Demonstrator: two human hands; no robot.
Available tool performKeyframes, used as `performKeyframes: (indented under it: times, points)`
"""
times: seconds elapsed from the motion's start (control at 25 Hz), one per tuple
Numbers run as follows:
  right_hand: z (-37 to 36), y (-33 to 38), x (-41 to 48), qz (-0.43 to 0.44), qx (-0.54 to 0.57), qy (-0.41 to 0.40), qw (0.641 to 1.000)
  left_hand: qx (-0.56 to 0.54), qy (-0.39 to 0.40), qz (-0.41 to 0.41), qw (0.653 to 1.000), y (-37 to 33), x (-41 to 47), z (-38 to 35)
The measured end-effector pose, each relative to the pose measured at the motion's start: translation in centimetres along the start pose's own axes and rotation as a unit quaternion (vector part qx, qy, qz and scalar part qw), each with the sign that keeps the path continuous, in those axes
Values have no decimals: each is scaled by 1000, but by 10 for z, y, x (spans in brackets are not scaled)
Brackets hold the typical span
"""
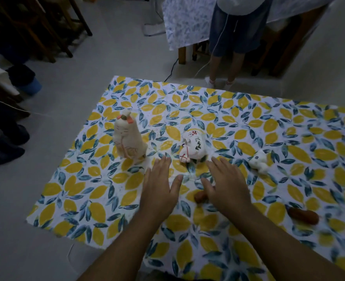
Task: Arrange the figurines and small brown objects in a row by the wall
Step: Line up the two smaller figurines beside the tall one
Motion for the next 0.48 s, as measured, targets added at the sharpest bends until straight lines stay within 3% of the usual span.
performKeyframes:
  times: [0.28,0.4,0.48]
  points:
    - [13,-151,11,-187,12,-7,982,23,1,12,1000,-42,72,-65]
    - [5,-186,16,-275,67,-15,959,7,6,101,995,-27,92,-83]
    - [-8,-193,19,-286,91,7,954,-26,21,142,989,-18,98,-92]
Point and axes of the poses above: each hand's wrist, its own x-axis towards the middle knuckle, its own z-axis out of the back of the hand, y = z × x, the point moved 8 cm from there along x, towards the middle knuckle, and after that the axes turned 11 degrees about -y, right-handed, at the moved point
